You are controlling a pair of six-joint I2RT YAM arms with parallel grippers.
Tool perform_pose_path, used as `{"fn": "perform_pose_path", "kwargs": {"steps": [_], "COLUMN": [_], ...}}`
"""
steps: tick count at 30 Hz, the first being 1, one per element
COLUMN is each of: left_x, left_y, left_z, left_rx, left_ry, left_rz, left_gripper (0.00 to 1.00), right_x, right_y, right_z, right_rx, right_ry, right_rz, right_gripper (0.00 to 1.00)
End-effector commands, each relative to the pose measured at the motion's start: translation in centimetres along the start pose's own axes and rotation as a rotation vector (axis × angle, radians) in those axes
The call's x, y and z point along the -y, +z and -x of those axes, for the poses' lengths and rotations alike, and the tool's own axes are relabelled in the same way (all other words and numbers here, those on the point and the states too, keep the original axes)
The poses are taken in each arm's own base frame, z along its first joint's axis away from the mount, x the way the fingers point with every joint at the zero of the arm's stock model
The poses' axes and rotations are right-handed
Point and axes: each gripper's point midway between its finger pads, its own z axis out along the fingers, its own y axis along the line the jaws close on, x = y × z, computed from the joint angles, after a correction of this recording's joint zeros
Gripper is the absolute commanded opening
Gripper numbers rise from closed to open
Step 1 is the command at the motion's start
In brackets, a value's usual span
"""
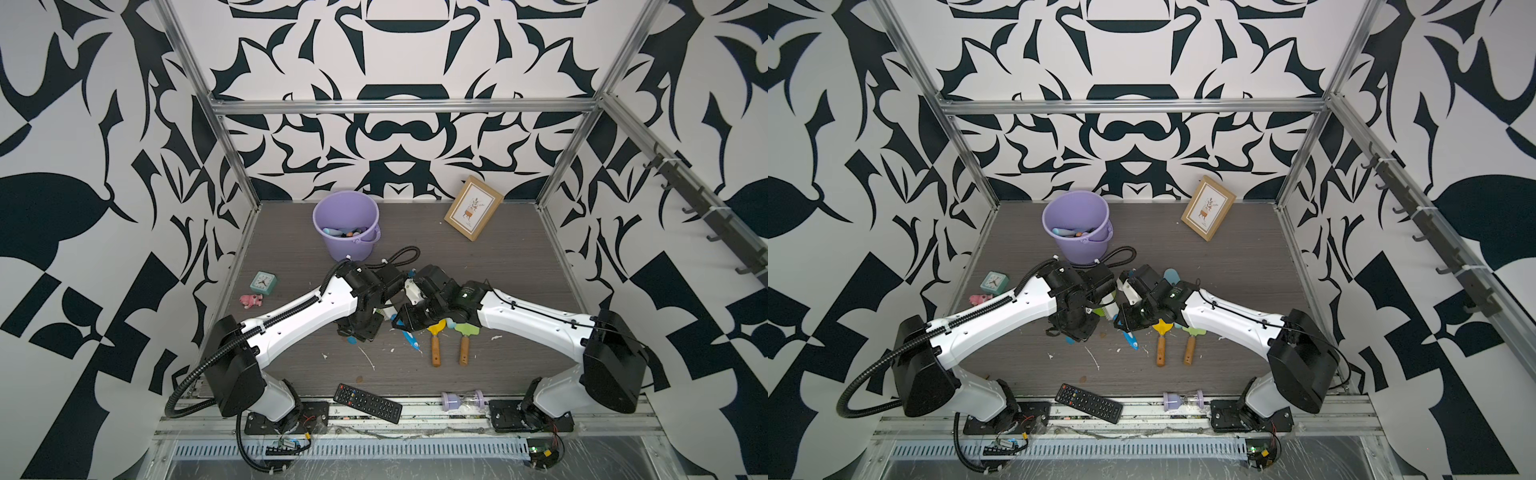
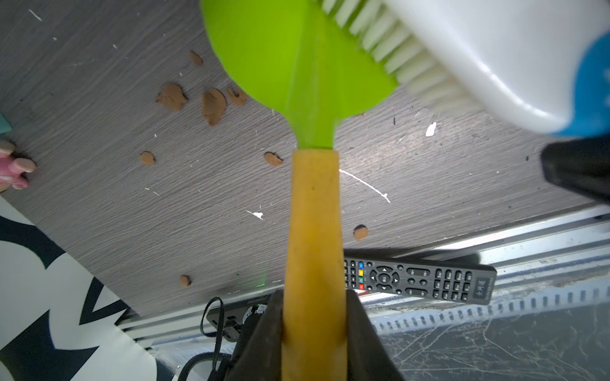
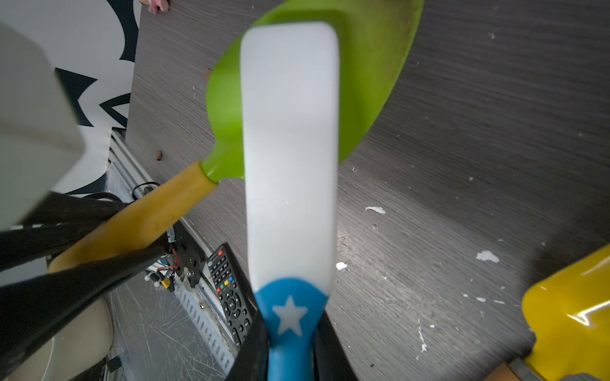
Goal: Brush the soil off the hand trowel and place it into the bucket
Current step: Brush off the soil from the hand trowel.
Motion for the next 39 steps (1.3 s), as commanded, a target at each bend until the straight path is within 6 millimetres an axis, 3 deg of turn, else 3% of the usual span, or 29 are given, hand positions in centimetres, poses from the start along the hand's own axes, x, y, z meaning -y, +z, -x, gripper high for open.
{"fn": "perform_pose_path", "kwargs": {"steps": [1,8,14,17,21,26,30,33,36,39], "left_x": [-1.8,-2.4,-2.0,-1.9,-1.8,-1.3,-1.3,-1.7,-2.1,-0.8], "left_y": [-0.6,-0.3,-0.2,-0.2,-0.4,-0.5,0.0,0.5,1.8,2.7], "left_z": [-0.9,-0.7,-0.3,-0.3,0.0,0.5,0.8,1.1,0.7,0.3], "left_rx": [-0.031,-0.035,-0.030,-0.030,-0.017,0.011,0.014,0.033,0.051,0.082], "left_ry": [-0.017,-0.020,-0.018,-0.020,-0.024,-0.029,-0.038,-0.059,-0.076,-0.084], "left_rz": [0.091,0.136,0.124,0.117,0.111,0.081,0.072,0.096,0.112,0.006], "left_gripper": [0.00,0.00,0.00,0.00,0.00,0.00,0.00,0.00,0.00,0.00], "right_x": [1.6,2.2,-2.2,-3.6,-4.5,-3.1,1.4,3.7,4.2,4.5], "right_y": [-0.8,-3.1,-4.7,-4.0,-1.7,0.7,0.7,-0.5,-3.1,-5.4], "right_z": [0.5,1.1,2.8,2.8,2.1,1.0,0.6,0.7,1.8,2.4], "right_rx": [0.023,0.085,0.196,0.184,0.135,0.094,0.067,0.090,0.159,0.199], "right_ry": [-0.014,-0.032,-0.084,-0.095,-0.104,-0.065,0.001,0.078,0.113,0.113], "right_rz": [-0.121,-0.198,-0.026,0.044,0.079,0.069,-0.051,-0.036,0.001,0.005], "right_gripper": [0.00,0.00,0.00,0.00,0.00,0.00,0.00,0.00,0.00,0.00]}}
